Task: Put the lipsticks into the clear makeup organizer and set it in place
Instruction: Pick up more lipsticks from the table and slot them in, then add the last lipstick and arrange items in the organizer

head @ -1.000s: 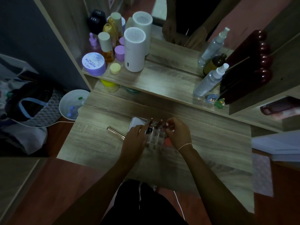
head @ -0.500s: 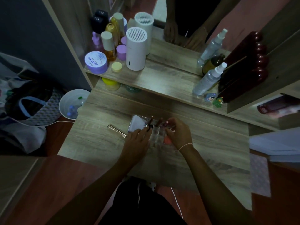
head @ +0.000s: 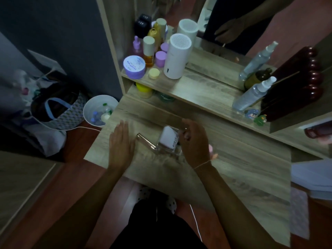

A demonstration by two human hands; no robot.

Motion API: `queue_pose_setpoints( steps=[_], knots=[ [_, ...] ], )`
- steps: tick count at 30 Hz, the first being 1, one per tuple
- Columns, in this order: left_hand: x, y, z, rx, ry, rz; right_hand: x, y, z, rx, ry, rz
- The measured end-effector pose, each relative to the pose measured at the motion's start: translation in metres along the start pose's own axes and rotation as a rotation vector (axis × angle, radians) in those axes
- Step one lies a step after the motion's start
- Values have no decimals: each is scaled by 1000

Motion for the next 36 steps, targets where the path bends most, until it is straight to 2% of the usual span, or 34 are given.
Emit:
queue_pose_setpoints(
  steps=[3, 9, 12, 17, 24, 30, 36],
  knots=[
    [-31, -1, 9, -57, -27, -89, -12, 2, 56, -186, 4, -14],
    [-47, 6, 36, -190, -113, -24, -4, 17, 146, -489, 107, 64],
    [-55, 12, 46, -219, -103, -16, 15, 24, 170, -582, 306, 103],
    [-62, 16, 53, -218, -104, 3, 34, 24, 179, -509, 471, 164],
    [-63, 16, 51, -160, -112, 7, 44, 28, 184, -503, 469, 192],
    [-63, 16, 48, -135, -99, 2, 36, 40, 168, -452, 368, 260],
    [-59, 14, 50, -159, -131, 12, 33, 50, 119, -268, 132, 347]
  ],
)
Point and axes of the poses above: each hand's wrist, its own y-axis away from the middle knuckle, its own z-axis out of the palm, x = y × z, the point moved 8 cm from there along -y, towards the middle knuckle, and after that the axes turned 15 degrees about -y, right-handed, at the moved point
